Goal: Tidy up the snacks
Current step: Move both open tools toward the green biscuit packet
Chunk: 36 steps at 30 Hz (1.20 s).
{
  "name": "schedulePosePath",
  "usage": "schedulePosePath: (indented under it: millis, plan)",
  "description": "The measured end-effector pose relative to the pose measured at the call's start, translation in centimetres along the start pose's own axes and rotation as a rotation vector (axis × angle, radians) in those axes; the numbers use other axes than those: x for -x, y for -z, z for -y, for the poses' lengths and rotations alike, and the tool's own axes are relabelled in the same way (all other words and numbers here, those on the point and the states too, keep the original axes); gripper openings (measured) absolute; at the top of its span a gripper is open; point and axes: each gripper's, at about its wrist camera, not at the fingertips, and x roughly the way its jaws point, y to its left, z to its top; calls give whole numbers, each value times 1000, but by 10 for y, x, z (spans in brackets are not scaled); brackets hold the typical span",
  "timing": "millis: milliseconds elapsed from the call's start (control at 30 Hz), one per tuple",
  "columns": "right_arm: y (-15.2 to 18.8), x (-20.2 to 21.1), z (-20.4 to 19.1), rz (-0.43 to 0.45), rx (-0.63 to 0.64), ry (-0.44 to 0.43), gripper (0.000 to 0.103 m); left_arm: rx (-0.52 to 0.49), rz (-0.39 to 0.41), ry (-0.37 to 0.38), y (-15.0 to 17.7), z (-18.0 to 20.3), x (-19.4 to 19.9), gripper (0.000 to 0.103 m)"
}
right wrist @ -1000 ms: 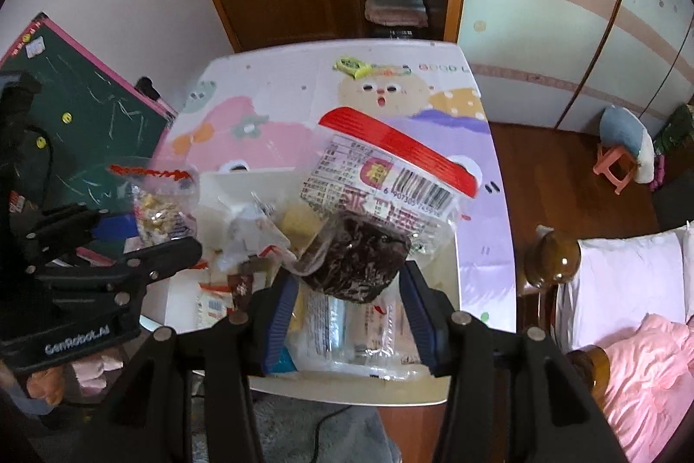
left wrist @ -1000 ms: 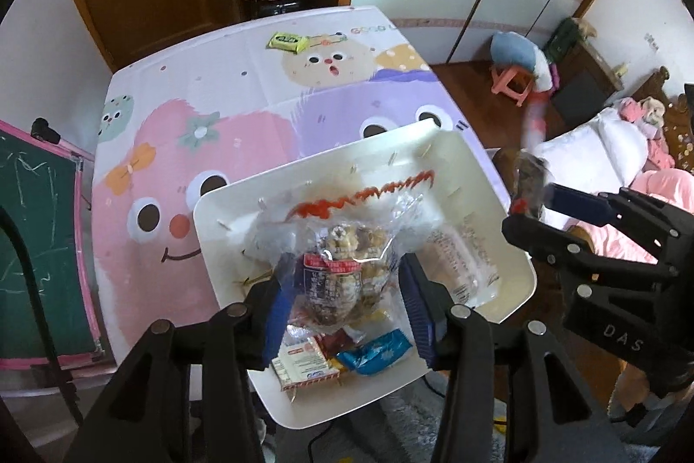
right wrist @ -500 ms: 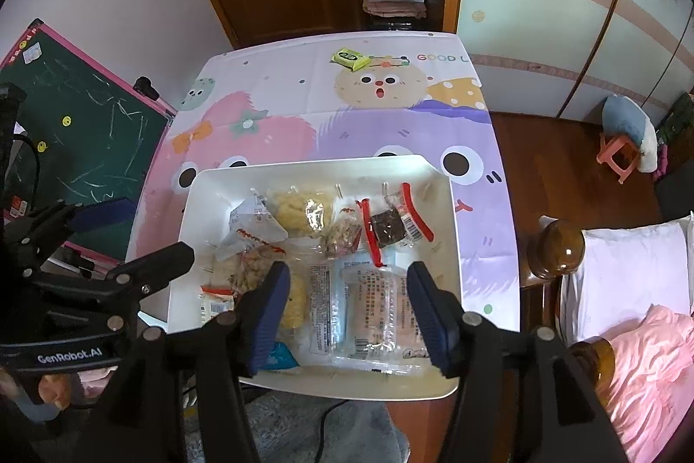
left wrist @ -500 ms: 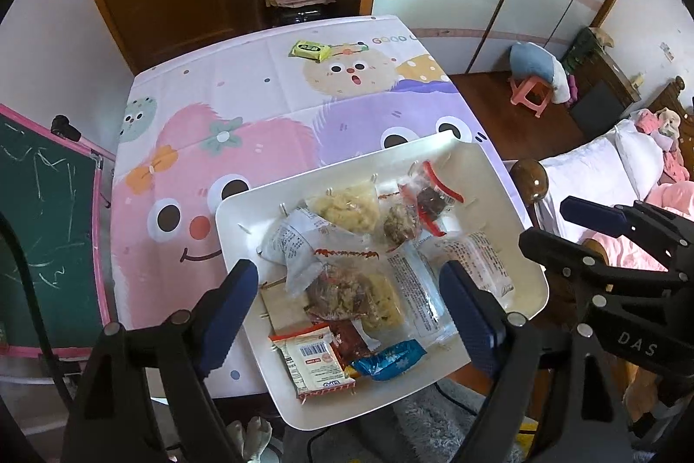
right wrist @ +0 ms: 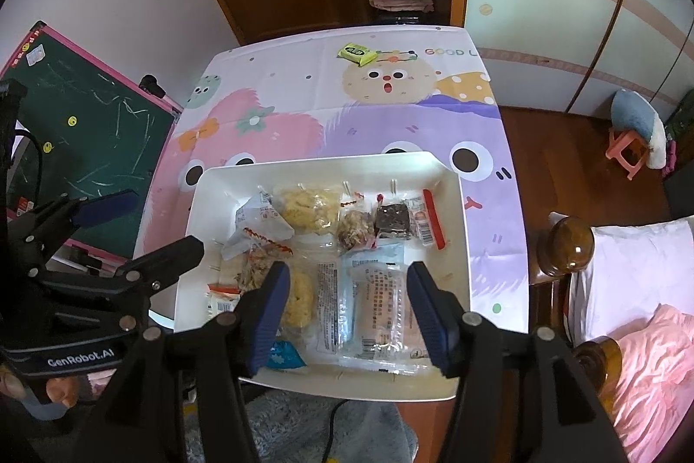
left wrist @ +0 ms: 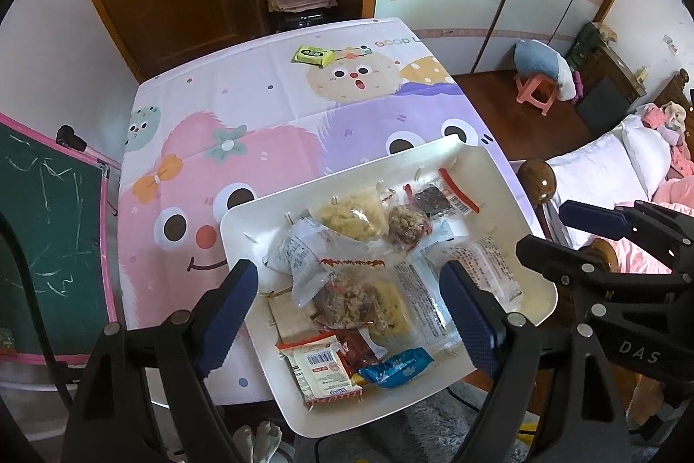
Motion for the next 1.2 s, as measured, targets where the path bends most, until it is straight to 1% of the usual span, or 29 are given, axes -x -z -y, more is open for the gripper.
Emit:
schedulePosePath:
  millis: [300,467,633,833,1000,1200]
  plan:
    - [-14,-14,-1,-25,15,-19,56,30,-17,-22,-15,-12,-12,85]
    - [-28,-23,3,-36,22,-28,56,48,-20,-50,-25,-19,-21,85]
    - [-51,-33,6,-41,41,-40,57,76,-21,-84,-41,-29,-30,85]
    - [-96,-34,8,-7,98,-30,56,107,-2,-139,-71,-46,-35,85]
    - [-151,-33,13,45,148,-15,56,126,34,-177,-107,-62,-33,85]
    - [-229,-41,22,98,181,-7,57,164,94,-226,-166,-90,-30,86]
